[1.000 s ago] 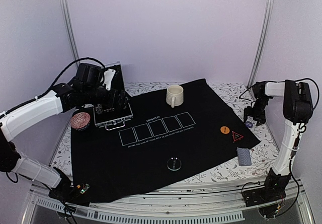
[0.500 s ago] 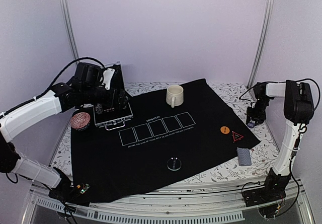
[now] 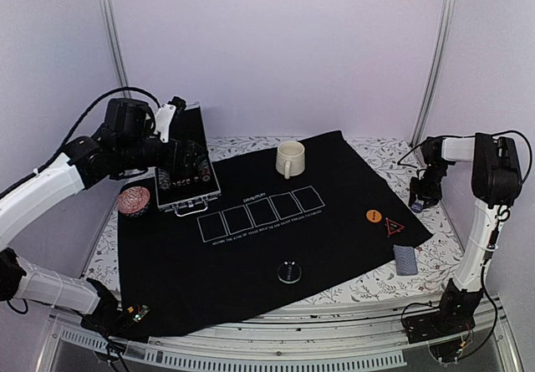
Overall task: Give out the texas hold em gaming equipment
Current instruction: Pick up the small blind button from the center of the board, then place the small blind button on the poker table mat.
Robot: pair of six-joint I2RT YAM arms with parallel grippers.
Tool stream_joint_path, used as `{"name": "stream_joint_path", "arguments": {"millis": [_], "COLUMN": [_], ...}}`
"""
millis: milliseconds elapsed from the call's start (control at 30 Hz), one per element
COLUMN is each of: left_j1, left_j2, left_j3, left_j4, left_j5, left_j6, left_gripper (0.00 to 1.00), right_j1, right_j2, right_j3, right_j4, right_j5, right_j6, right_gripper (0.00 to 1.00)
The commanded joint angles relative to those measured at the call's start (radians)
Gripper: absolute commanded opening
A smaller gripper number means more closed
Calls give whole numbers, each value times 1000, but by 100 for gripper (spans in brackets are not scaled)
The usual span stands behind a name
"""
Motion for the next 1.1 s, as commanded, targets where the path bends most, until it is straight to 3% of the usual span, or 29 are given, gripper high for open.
{"name": "stream_joint_path", "arguments": {"millis": [0,67,167,867,1067], "left_j1": [13,13,13,13,13], "left_j2": [-12,-14,-15,-25,-23], "left_j3": [9,8,7,-8,-11], "left_j4": [-17,-17,-17,-17,-16], "left_j5": [-13,-13,-20,-25,-25], "left_j6": [16,18,19,22,18], "left_gripper": [98,98,98,98,98], "right_j1": [1,2,4,70,200], "right_j2": [21,20,10,-9,32], "right_j3": [-45,-47,-37,136,249], "right_j4": [-36,-36,-39,-104,-107], "right_j5": [-38,-35,-29,49,-27], "right_j6": [20,21,24,51,24], "right_gripper": [46,39,36,36,36]}}
